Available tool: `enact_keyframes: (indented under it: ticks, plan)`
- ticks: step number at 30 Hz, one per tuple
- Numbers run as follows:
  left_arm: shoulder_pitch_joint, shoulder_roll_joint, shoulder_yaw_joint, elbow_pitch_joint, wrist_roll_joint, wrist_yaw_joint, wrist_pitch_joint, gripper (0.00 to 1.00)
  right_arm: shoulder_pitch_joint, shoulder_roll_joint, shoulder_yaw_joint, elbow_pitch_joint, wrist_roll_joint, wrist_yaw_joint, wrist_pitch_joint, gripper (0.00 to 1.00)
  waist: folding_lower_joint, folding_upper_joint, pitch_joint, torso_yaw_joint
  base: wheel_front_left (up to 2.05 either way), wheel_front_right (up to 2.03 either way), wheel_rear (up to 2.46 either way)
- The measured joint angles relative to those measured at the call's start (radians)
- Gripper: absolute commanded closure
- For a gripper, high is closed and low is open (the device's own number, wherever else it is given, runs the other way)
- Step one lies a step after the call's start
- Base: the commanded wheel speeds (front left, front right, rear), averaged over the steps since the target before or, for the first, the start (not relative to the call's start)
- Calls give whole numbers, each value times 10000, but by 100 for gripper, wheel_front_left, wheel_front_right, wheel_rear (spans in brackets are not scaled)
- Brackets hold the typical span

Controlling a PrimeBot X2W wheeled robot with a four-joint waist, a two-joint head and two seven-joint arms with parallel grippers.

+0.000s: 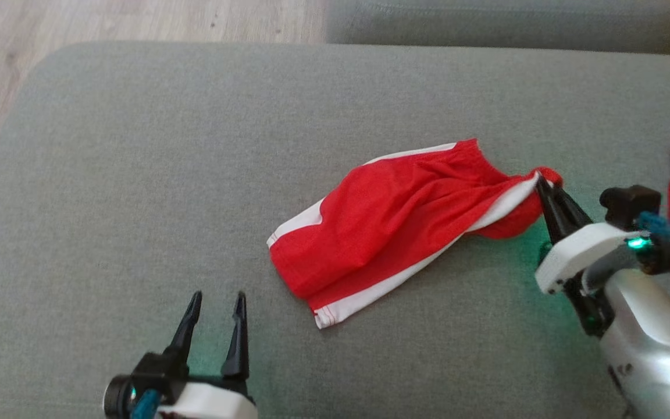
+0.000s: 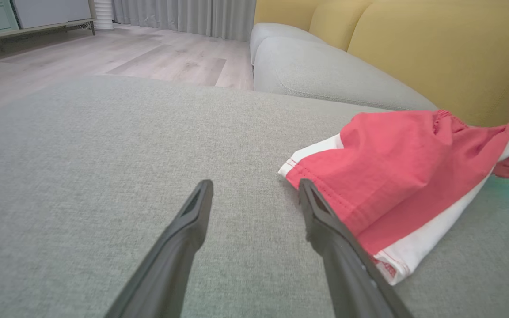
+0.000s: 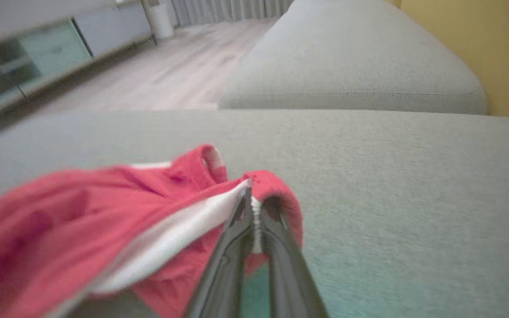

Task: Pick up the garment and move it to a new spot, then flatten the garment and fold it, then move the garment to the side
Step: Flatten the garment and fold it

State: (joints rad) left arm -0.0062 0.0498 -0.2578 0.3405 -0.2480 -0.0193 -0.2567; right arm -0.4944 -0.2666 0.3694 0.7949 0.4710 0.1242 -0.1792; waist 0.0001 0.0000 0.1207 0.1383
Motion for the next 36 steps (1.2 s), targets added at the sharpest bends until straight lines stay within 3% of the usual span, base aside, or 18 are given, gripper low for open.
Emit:
enact_keyframes:
  ticks: [2, 7, 11, 15, 21, 29, 36]
  plan:
    - [-181, -2, -65, 0, -2, -29, 0, 0, -187, -169, 17, 616, -863, 0, -205, 0, 1, 0, 79, 52, 0, 0, 0]
    - [-290, -2, -307, -8, -40, -144, 0, 0, -256, -171, -1327, 1285, -2644, 0, -631, 0, 0, 0, 42, 20, 0, 0, 0]
    - [-282, -2, -623, 42, -428, -458, 0, 0, 340, 322, -2982, -673, -3781, 0, -692, 0, -1, 0, -97, -109, 0, 0, 0]
    - [-267, -2, -1137, 403, -874, -796, 0, 0, 1757, 1168, -3883, -2504, -4723, 0, -706, 0, -1, 0, -209, -264, 0, 0, 0]
    - [-267, 0, -2213, 1143, -1613, -1049, 2, 0, 2976, 1758, -4052, -3555, -5081, 0, -706, 0, -2, 0, -269, -522, 0, 0, 0]
    - [-731, 12, -3921, 2075, -2723, -1058, 4, 0, 3033, 1950, -3754, -3762, -5095, 0, -708, 0, -1, 0, -32, -1062, 0, 0, 0]
    - [-1523, 6, -4010, 2326, -2907, -1129, 4, 0, 3017, 1950, -3829, -3754, -5097, 0, -708, 0, -1, 0, 279, -1357, 0, 0, 0]
